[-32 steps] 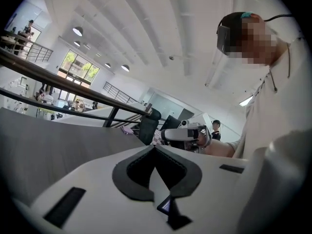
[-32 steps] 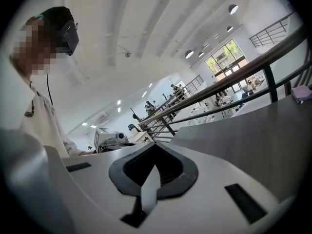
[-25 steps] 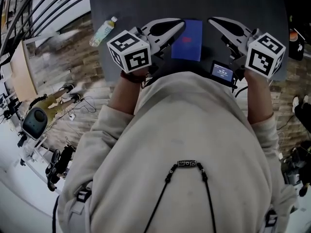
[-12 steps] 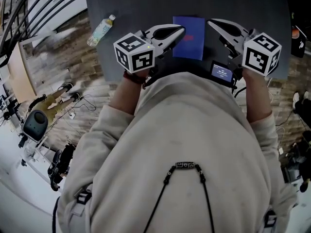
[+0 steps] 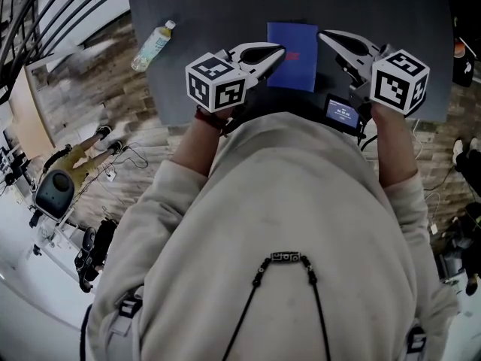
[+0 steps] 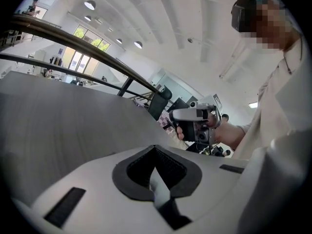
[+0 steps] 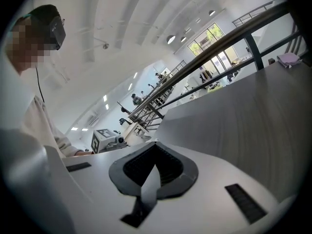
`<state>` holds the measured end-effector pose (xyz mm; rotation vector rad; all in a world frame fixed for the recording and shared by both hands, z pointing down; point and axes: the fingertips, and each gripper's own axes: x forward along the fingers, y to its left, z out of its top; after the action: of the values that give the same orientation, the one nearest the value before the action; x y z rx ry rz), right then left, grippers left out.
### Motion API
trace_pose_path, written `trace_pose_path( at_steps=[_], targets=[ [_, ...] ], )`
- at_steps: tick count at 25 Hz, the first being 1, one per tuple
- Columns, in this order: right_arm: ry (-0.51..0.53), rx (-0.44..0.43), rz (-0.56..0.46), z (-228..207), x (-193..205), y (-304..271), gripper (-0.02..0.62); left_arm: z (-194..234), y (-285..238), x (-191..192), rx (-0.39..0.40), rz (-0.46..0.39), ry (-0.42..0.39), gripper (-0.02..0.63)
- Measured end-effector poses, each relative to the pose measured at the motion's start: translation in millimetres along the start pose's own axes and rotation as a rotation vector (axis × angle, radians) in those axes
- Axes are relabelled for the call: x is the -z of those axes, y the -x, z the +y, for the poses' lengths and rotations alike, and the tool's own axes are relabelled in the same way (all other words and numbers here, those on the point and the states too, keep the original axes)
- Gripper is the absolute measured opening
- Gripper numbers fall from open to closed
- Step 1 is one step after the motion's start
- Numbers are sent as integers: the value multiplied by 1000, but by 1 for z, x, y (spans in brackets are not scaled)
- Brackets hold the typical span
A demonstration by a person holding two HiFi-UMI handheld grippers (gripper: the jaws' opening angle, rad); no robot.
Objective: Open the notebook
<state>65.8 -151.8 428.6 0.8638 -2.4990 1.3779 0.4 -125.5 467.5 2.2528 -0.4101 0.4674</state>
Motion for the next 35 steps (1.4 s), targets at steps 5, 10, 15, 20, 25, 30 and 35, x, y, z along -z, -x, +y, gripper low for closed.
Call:
trace_pose_path(
  at_steps=[5, 10, 15, 20, 25, 30, 35],
  targets=[
    [-4, 20, 11, -10, 4, -1, 15, 8, -6, 19, -17, 45, 14, 6],
    [-122, 20, 19, -33, 19, -12, 15, 19, -10, 36, -32, 106, -1, 6],
    [-215, 71, 53, -65, 47, -30, 16, 34, -16, 47, -43, 150, 6, 6],
    [-252, 141, 83, -93, 68, -33, 17, 43, -22, 62, -64, 218, -38, 6],
    [-270, 240, 149, -121, 90, -31, 17, 53, -27, 76, -78, 270, -46, 6],
    [-330, 253, 204, -135, 112, -38, 20, 63, -34, 95, -103, 336, -85, 6],
    [-303, 260, 273, -139, 128, -43, 72, 68, -40, 106, -107, 356, -69, 6]
  ],
)
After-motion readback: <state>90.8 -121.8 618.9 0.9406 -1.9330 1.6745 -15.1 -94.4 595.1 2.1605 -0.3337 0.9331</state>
